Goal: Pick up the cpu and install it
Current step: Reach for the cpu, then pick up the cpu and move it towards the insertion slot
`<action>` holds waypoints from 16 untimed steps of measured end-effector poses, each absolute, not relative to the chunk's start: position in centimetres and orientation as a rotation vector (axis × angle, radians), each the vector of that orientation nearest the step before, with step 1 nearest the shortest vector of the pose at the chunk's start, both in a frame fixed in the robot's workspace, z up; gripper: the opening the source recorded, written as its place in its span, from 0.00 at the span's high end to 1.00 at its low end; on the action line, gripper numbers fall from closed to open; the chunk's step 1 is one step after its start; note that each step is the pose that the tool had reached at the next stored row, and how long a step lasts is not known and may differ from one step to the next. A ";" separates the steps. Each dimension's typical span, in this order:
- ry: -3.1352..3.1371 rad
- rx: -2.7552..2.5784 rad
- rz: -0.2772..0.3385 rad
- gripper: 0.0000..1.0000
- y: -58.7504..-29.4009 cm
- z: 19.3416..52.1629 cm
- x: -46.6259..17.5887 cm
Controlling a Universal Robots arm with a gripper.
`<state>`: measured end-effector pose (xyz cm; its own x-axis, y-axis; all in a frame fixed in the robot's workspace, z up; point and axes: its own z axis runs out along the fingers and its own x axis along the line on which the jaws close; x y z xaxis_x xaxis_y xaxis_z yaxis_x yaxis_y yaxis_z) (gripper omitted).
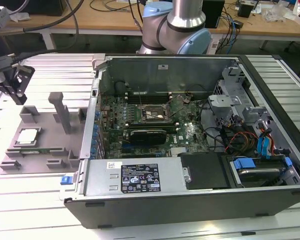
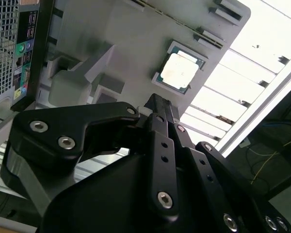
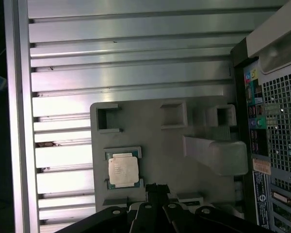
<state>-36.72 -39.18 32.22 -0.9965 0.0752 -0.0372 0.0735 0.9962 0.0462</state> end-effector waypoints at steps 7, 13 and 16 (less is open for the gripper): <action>3.100 0.116 0.069 0.89 -39.2 32.2 -36.7; 3.100 0.116 0.069 0.89 -39.2 32.2 -36.7; 3.100 0.116 0.069 0.89 -39.2 32.1 -37.0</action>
<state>-36.97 -39.17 32.14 -0.9965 0.0752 -0.0373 0.0735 0.9962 0.0462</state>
